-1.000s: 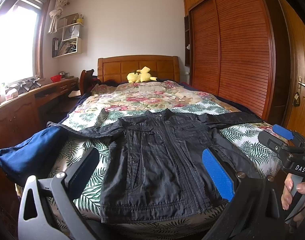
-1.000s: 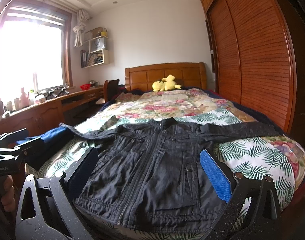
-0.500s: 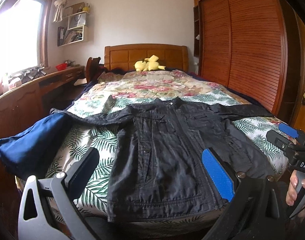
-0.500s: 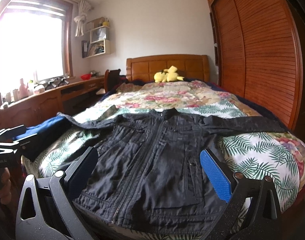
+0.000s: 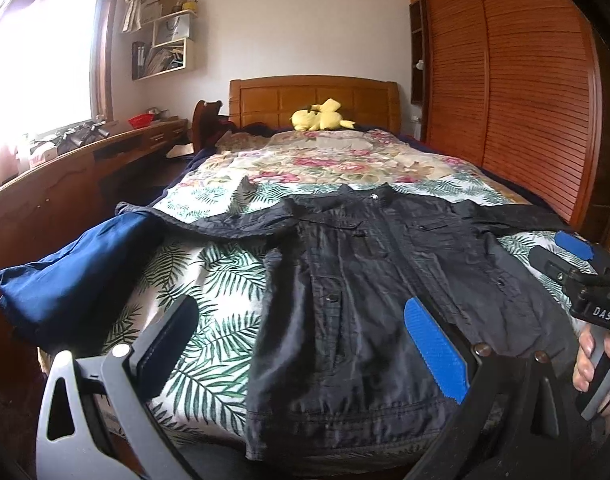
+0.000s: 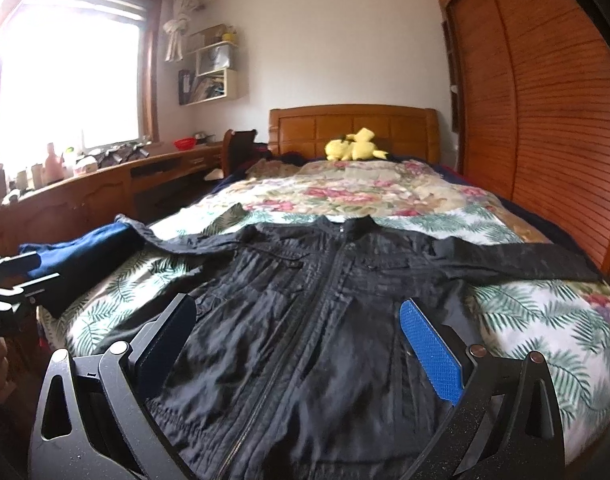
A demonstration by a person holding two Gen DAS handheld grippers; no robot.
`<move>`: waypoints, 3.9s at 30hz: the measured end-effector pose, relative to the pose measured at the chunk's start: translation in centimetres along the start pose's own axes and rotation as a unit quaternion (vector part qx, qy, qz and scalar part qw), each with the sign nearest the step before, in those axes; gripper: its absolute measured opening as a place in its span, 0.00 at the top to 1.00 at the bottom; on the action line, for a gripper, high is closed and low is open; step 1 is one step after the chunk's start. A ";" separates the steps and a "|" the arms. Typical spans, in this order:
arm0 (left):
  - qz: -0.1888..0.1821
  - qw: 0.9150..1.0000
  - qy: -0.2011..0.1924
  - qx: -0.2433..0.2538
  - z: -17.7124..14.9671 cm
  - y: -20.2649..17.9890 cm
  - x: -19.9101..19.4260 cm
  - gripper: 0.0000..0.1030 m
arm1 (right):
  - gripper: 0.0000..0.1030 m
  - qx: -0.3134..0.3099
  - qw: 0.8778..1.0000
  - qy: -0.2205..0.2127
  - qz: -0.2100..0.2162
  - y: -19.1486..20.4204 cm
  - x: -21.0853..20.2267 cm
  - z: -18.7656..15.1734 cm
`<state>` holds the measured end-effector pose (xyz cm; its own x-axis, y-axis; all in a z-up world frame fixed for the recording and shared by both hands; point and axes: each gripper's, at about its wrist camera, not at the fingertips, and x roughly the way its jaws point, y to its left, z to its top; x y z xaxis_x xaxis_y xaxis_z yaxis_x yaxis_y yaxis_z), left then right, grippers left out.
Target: Fold large clothes
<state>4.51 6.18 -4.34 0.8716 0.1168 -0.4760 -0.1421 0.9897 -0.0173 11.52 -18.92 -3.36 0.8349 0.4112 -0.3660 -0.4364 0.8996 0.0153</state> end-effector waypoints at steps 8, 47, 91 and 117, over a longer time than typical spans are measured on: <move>0.025 0.999 0.024 -0.005 0.1 1.9 3.6 0.00 | 0.00 -0.009 0.999 0.029 0.043 0.1 6.4 -0.2; 0.061 0.991 0.103 -0.067 8.1 18.0 29.1 0.29 | 0.00 -0.054 0.977 0.163 0.123 3.7 25.5 -3.1; 0.010 0.997 0.069 0.025 15.1 2.6 26.2 1.00 | 0.00 -0.031 0.987 0.127 0.091 -2.6 19.0 -1.0; -0.033 0.986 0.103 0.125 14.0 -9.6 25.5 1.00 | 0.00 -0.015 0.992 0.124 0.013 -9.5 15.9 -2.4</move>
<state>34.68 0.79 -4.02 0.7575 0.0571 -0.6503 0.0554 0.9869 0.1512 28.16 -21.28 -11.59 0.7169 0.3825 -0.5828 -0.4695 0.8830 0.0020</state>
